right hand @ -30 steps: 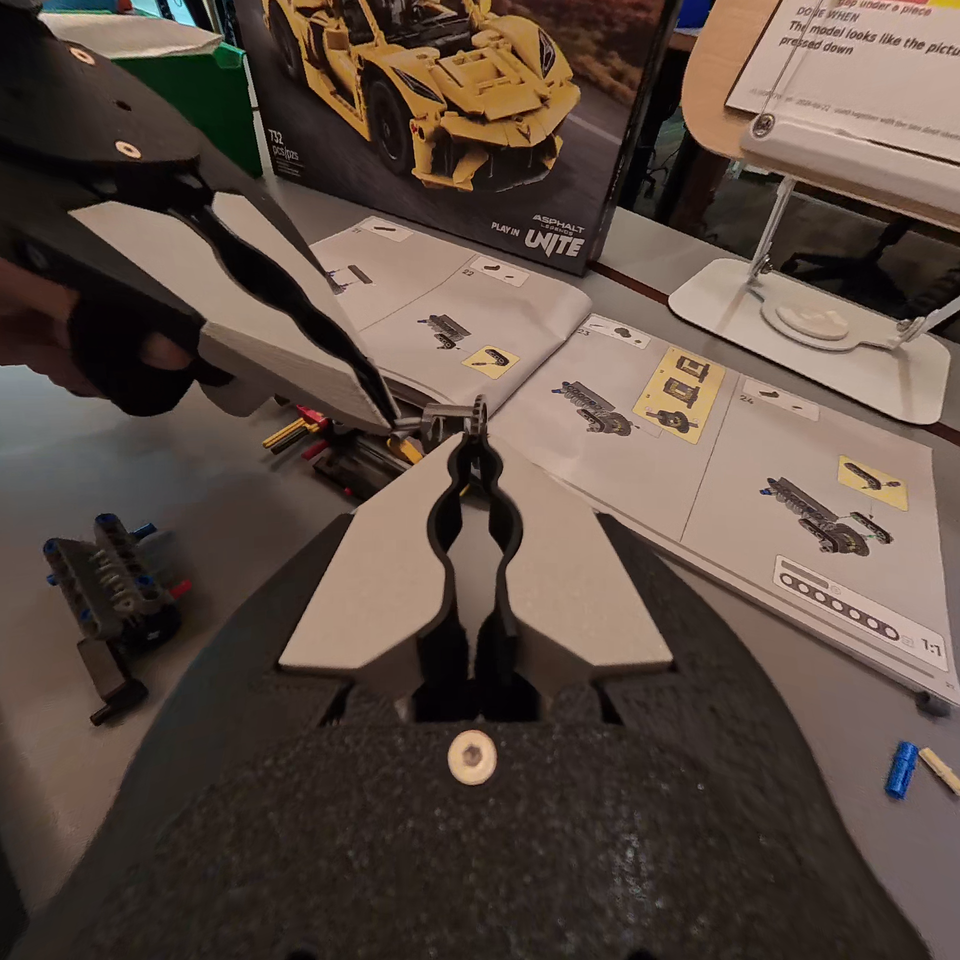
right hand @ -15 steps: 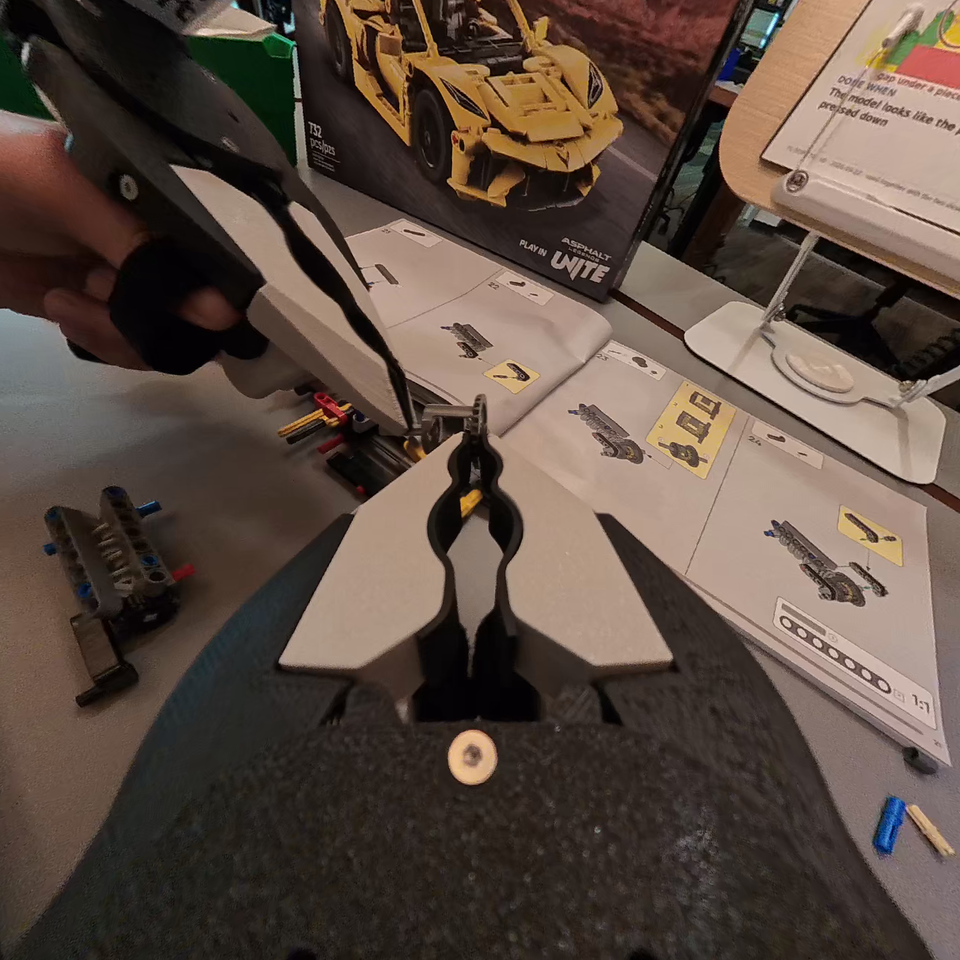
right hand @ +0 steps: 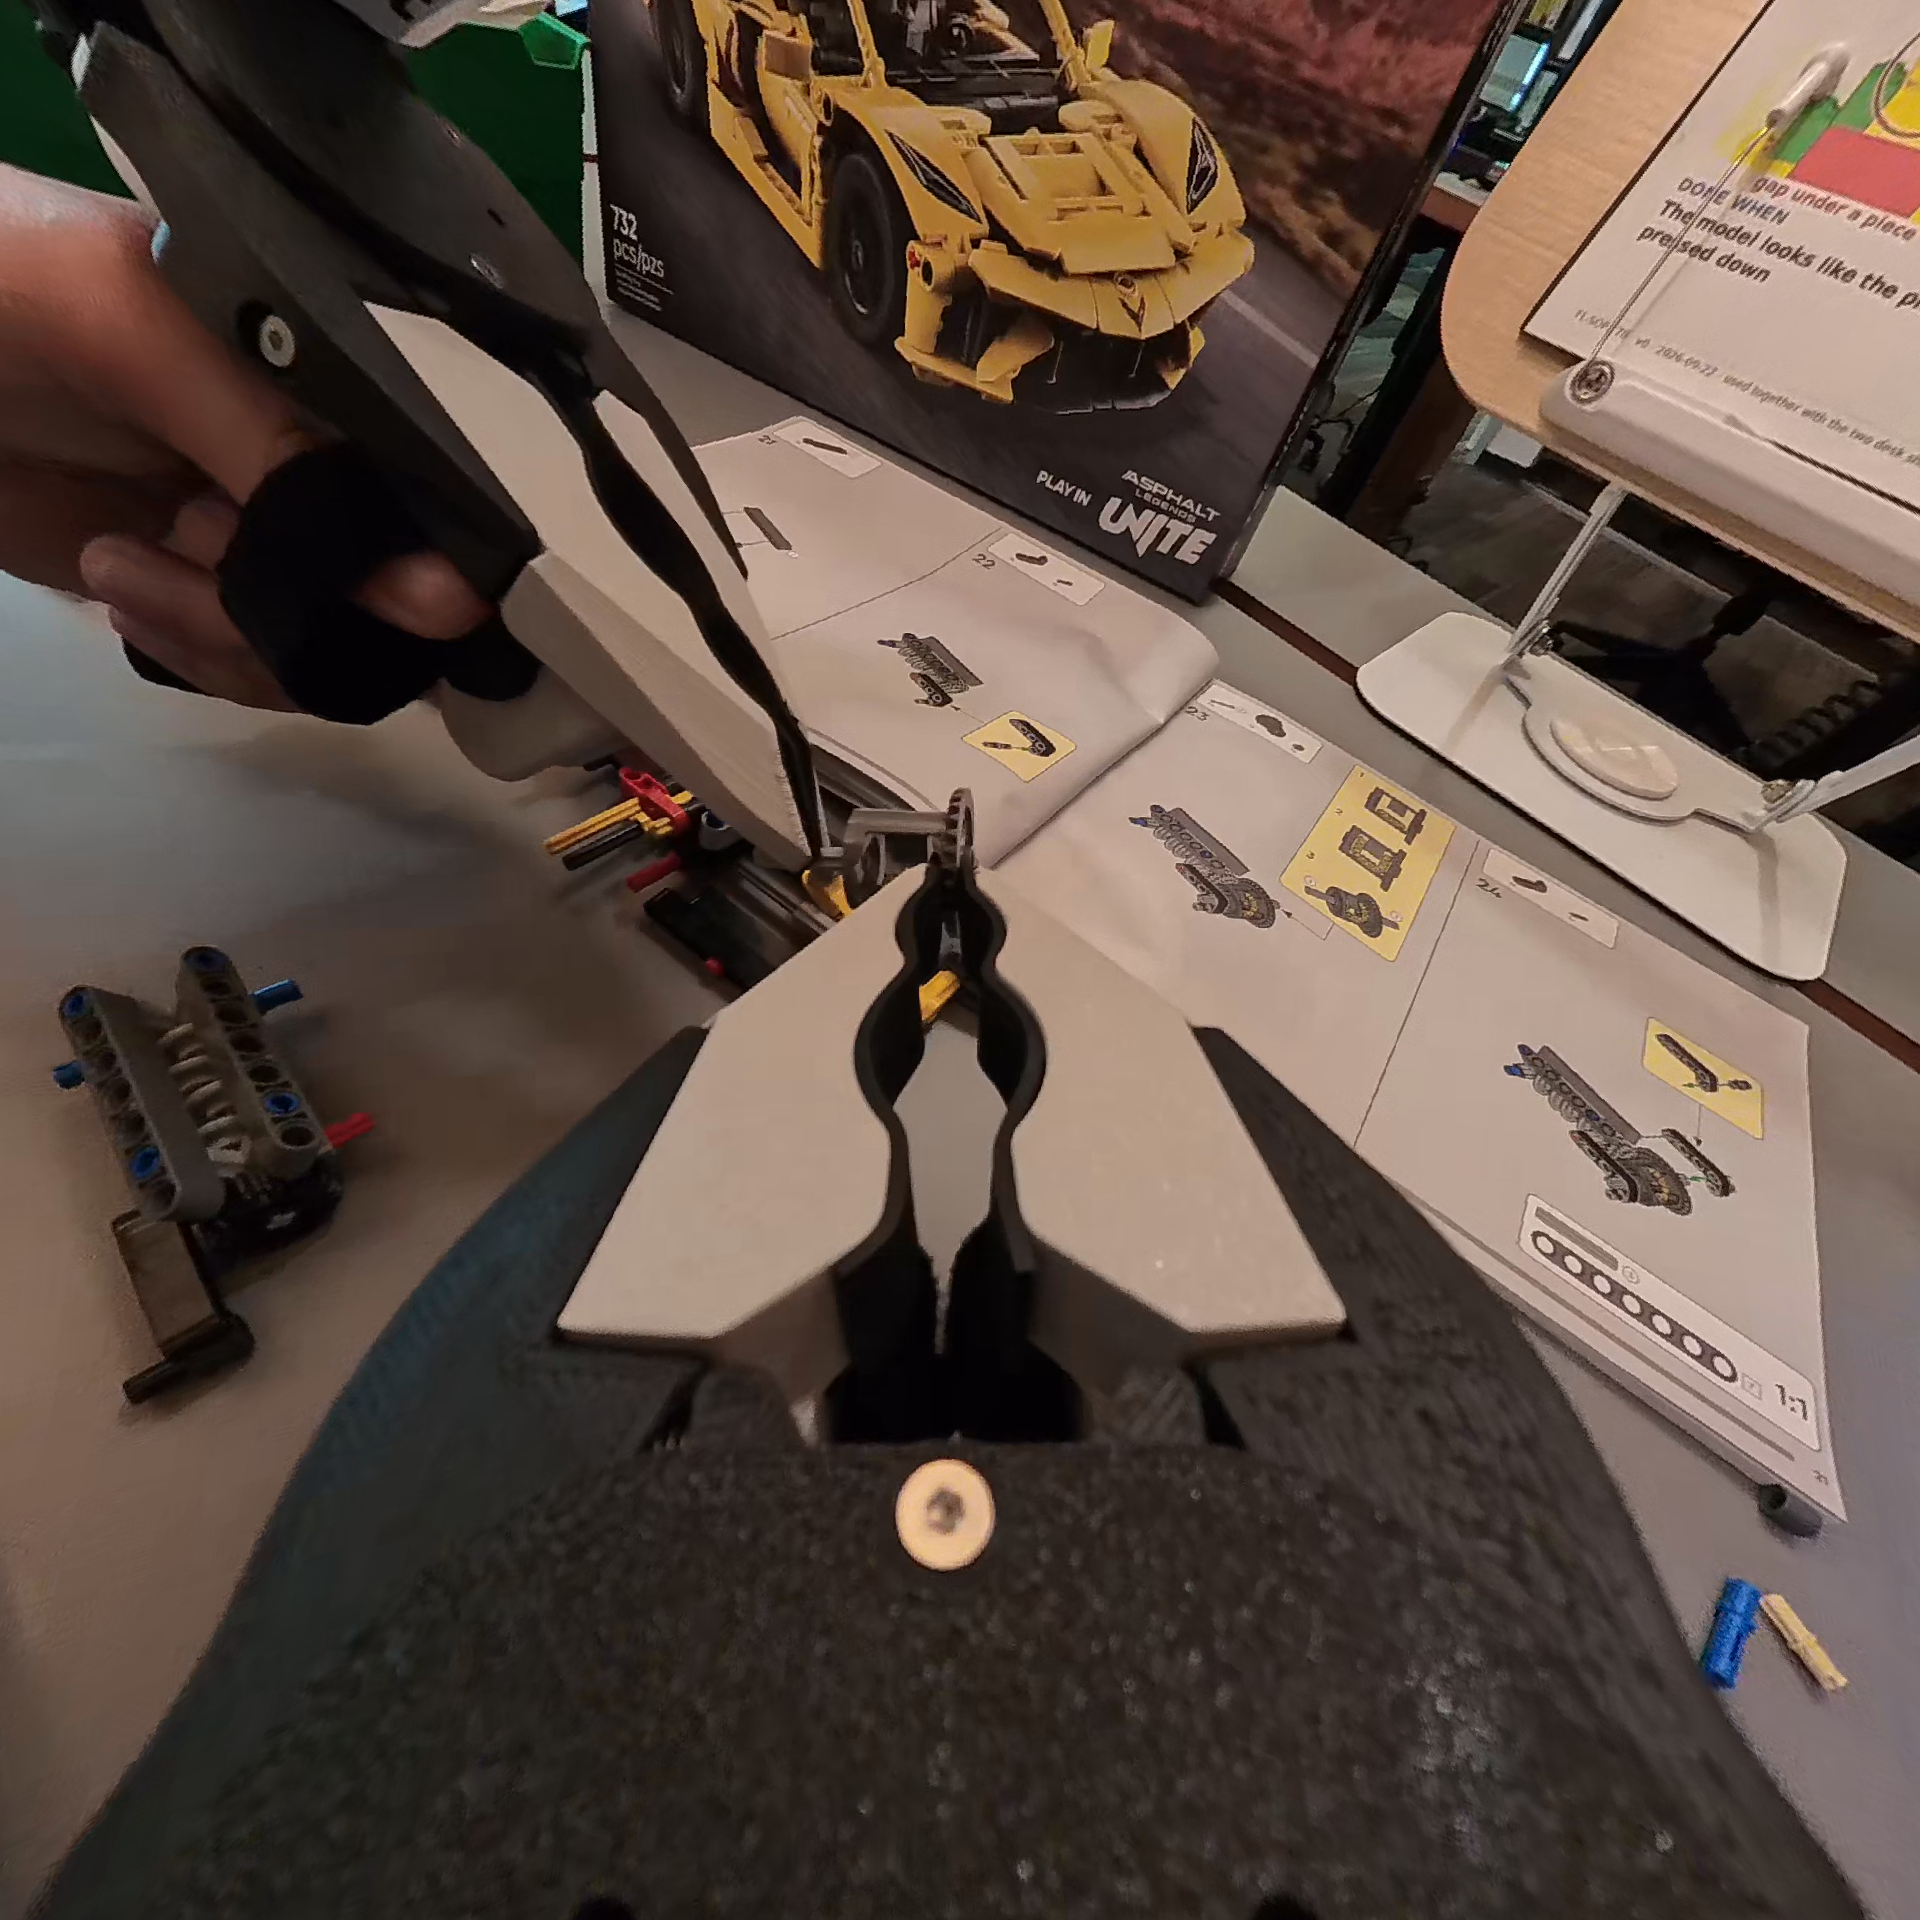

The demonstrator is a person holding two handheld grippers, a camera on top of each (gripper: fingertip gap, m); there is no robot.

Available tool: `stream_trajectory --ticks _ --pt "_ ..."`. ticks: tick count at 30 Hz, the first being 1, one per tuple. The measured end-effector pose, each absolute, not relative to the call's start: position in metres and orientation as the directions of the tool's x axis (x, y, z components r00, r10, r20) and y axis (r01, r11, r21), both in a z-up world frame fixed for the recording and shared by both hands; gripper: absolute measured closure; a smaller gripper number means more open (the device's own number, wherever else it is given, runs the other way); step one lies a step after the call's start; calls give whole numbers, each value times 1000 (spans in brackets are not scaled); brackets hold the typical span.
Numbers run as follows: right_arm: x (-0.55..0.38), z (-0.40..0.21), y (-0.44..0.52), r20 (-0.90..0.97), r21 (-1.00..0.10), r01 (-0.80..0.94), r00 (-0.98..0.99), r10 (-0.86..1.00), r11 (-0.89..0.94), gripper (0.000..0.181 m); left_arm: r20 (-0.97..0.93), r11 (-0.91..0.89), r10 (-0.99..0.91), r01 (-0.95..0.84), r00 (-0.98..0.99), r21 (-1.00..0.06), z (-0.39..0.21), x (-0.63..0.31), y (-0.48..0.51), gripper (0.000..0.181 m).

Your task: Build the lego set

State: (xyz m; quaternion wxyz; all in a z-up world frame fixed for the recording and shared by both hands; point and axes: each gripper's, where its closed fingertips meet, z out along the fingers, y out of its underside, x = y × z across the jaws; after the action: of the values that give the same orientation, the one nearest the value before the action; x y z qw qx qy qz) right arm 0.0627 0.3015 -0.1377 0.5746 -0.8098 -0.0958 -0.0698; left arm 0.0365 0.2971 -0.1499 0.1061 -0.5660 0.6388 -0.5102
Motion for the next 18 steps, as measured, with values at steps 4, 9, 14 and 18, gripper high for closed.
stream_trajectory --ticks 4,9,14,18 --pt "64 -139 301 200 -918 212 977 71 -335 180 391 -109 -852 -611 -350 -784 -152 36 297 178" --pt "64 -138 301 199 -922 212 977 74 -325 180 385 -104 -852 -606 -354 -788 -151 36 296 178" --pt "64 -138 301 217 -918 229 973 72 -324 180 389 -106 -847 -603 -362 -791 -152 36 294 178" --pt "64 -140 300 134 -925 149 989 66 -348 180 424 -132 -827 -605 -369 -785 -151 36 293 178"
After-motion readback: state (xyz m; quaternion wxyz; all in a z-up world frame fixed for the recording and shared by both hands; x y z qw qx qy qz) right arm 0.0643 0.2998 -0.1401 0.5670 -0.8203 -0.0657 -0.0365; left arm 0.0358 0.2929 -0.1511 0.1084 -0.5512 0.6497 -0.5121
